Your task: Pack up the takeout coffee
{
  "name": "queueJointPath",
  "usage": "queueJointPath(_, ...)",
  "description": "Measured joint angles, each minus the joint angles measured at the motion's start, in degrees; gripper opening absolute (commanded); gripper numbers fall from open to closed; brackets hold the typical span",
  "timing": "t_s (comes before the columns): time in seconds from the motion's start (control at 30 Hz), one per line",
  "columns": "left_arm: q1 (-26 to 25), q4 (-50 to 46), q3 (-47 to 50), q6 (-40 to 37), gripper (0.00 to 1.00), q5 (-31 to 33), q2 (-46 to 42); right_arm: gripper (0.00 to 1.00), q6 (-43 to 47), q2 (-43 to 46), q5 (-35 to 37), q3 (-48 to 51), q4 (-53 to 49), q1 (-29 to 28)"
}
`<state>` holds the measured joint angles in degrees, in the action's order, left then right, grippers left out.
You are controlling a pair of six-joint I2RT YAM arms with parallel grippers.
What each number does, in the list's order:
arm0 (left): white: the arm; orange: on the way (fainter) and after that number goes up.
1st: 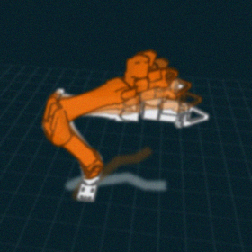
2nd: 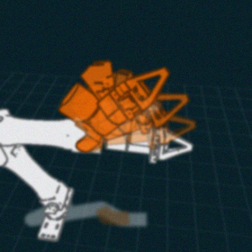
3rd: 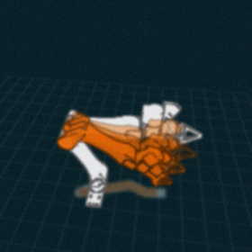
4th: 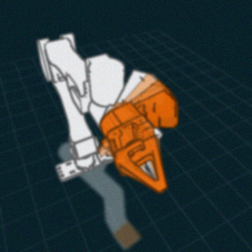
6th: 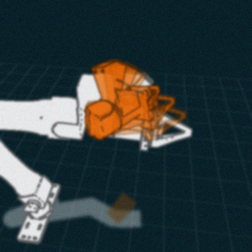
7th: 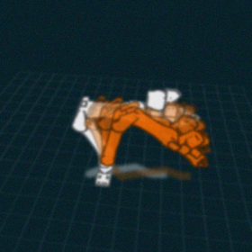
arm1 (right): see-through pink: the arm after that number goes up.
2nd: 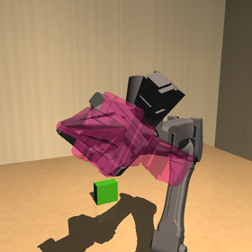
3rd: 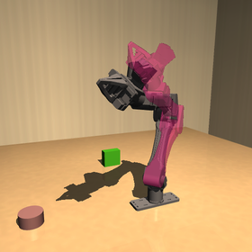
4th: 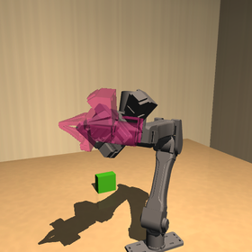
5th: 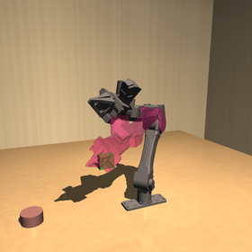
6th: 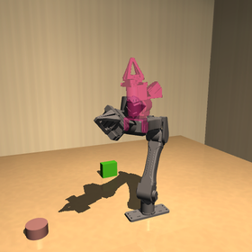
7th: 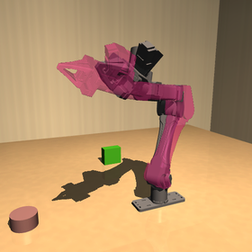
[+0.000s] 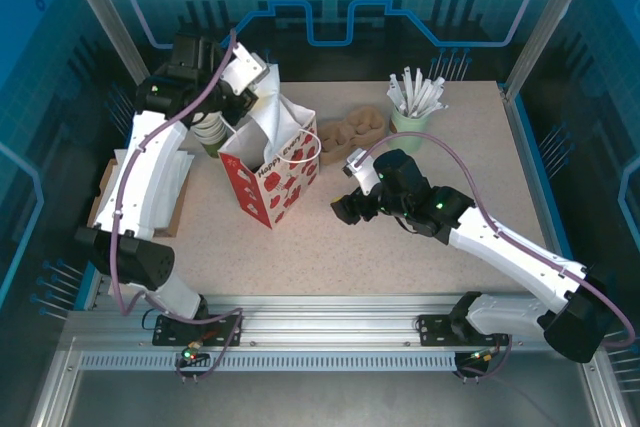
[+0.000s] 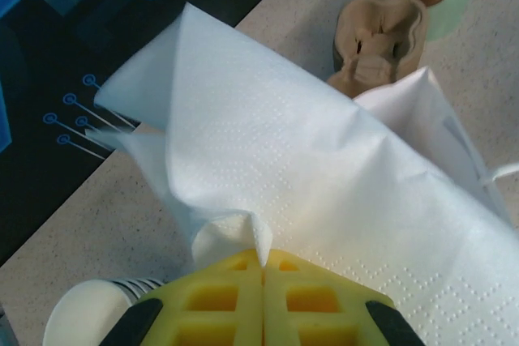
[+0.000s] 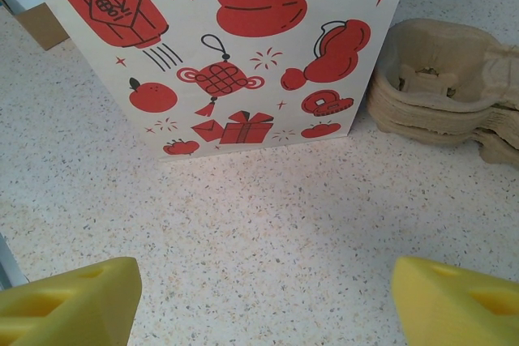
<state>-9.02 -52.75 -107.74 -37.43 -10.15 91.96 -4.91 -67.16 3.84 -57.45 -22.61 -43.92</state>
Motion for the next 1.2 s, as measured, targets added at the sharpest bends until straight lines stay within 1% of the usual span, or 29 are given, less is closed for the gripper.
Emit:
queueJointPath(0.1, -0.07, 2.23, 2.86, -1.70, 0.07, 0.98, -1.95, 0.82, 0.00, 0.00, -0.07, 0.00, 0.00, 0.00)
queueJointPath(0.3, -0.11, 6.05, 2.80, -4.90, 0.07, 1.99, -4.33, 0.82, 0.00, 0.00, -0.39, 0.00, 0.02, -0.02)
queueJointPath(0.57, -0.98, 11.91, 2.01, -12.39, 0.08, 4.46, -7.02, 0.82, 0.00, 0.00, -0.39, 0.00, 0.13, -0.02)
queueJointPath(0.7, -1.55, 13.38, 2.03, -14.97, 0.08, 4.81, -7.41, 0.82, 0.00, 0.00, -0.39, 0.00, 0.13, -0.02)
queueJointPath(0.83, -2.16, 15.30, 4.17, -14.93, 0.08, 4.83, -8.09, 0.82, 0.00, -0.04, -0.39, 0.00, 0.13, -0.02)
queueJointPath(1.07, -4.13, 16.22, 10.32, -8.90, 0.07, 3.37, -10.23, 0.82, 0.00, -0.52, -0.42, 0.00, 0.13, -0.02)
queueJointPath(1.2, -4.24, 17.38, 12.46, -7.43, 0.06, 2.82, -10.67, 0.82, 0.00, -0.52, -0.42, 0.00, 0.13, -0.02)
